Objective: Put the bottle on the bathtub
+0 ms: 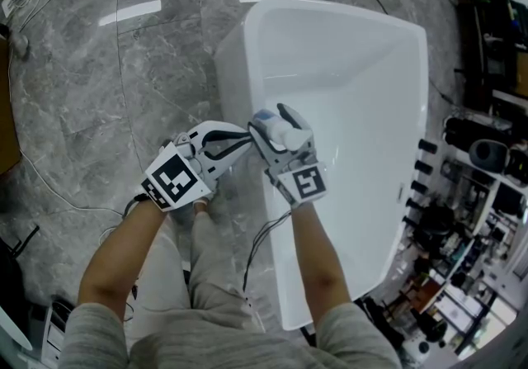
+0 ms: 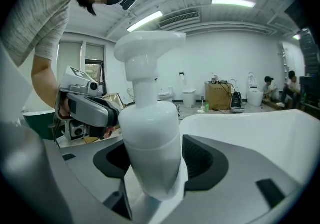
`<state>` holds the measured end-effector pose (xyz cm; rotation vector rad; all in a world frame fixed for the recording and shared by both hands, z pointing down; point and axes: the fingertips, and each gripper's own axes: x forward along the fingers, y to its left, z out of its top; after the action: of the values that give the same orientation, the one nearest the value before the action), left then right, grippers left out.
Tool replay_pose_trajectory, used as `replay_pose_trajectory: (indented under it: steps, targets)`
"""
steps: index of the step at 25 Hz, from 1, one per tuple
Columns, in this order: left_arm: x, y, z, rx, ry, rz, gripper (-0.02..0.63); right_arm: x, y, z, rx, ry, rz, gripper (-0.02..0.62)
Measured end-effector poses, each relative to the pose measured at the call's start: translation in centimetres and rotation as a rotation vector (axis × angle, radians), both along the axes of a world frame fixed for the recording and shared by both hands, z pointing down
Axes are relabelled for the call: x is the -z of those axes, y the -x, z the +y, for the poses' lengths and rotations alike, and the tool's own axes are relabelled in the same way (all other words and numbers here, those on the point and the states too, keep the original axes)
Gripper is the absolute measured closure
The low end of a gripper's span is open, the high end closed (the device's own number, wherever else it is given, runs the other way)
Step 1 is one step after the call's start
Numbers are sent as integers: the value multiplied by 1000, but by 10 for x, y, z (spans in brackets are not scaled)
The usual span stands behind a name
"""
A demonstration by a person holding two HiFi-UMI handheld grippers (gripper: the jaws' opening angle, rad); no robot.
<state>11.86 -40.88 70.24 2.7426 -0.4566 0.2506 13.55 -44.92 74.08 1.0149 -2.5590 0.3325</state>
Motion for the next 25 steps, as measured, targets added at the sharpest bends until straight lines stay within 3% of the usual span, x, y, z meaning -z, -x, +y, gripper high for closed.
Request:
replay_pose_trajectory:
  steps: [18,25]
  targets:
    - [-3,4,1,6,3,-38,601,1,-8,13,17,29,33,310]
    - [0,1,5,7,3,-58,601,6,-23,26,-35,44,46,310]
